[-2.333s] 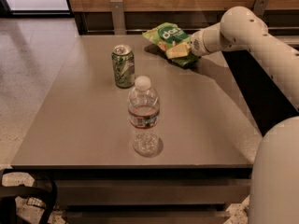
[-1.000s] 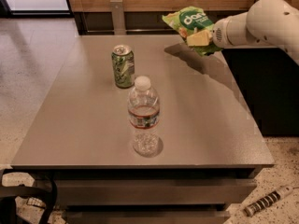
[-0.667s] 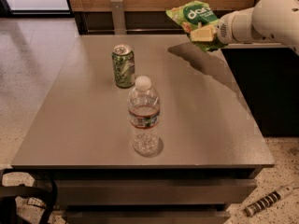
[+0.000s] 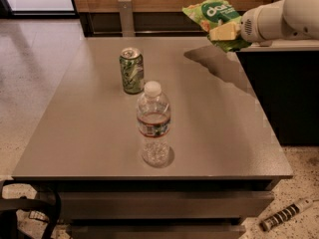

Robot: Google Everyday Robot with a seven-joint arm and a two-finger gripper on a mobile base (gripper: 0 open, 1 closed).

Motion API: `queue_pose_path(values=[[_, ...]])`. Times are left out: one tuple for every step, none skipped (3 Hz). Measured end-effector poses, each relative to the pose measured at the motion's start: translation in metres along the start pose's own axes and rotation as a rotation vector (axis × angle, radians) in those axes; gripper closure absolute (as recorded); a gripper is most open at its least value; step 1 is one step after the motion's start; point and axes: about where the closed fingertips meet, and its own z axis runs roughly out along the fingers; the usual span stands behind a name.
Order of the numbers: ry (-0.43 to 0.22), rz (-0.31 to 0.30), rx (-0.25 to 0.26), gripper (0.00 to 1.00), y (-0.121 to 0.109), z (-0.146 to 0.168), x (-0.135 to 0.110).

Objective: Move green rice chip bag near water bottle

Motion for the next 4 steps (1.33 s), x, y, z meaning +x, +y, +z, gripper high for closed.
queue_pose_path(values=[[0.019, 0.021, 0.014, 1.00, -0.011, -0.036, 0.002], [0.018, 0.046, 0.057, 1.00, -0.014, -0.079, 0.006], [0.033, 0.074, 0.092, 1.00, 0.013, -0.122, 0.027], [0.071, 0.098, 0.103, 1.00, 0.045, -0.143, 0.050]])
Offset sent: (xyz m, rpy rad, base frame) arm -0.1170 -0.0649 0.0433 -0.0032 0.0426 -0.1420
